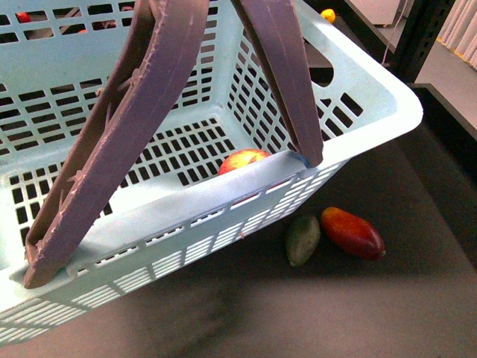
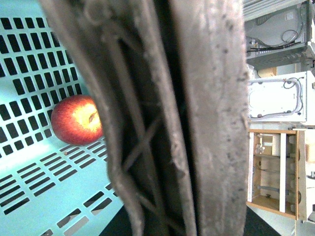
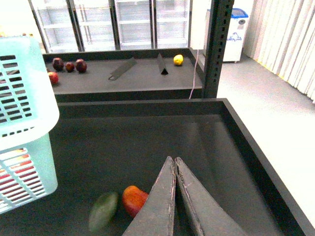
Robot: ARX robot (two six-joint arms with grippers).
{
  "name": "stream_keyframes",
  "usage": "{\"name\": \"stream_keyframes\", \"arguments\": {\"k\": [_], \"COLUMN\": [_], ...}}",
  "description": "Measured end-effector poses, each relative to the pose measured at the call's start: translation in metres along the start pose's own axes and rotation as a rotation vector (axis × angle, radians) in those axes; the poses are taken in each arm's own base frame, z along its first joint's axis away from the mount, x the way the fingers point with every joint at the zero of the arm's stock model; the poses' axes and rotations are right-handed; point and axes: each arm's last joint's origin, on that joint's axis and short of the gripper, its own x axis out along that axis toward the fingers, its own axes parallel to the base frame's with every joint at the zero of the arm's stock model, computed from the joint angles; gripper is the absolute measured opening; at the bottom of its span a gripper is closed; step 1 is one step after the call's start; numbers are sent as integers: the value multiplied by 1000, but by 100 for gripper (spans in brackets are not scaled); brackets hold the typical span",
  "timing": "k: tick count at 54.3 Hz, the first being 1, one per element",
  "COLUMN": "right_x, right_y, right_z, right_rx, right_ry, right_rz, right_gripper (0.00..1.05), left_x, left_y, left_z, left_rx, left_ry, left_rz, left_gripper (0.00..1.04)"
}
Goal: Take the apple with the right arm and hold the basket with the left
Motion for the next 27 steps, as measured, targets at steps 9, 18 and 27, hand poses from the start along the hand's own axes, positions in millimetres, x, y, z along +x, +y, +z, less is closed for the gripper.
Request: {"name": "stream_keyframes", "arguments": {"k": [9,18,27], "right_x": [0,0,0], "right_y": [0,0,0], "right_z": [0,0,0], "right_rx": [-1,-1,-1], "right_ry": [0,0,-1], "right_rz": [0,0,0], "right_gripper": [22,51,74], "left_x": [0,0,0], "left_y": [0,0,0], "left_z": [0,0,0], "left_rx": [0,0,0], "left_ry": [0,0,0], "left_rz": [0,0,0], "left_gripper": [16,16,16]}}
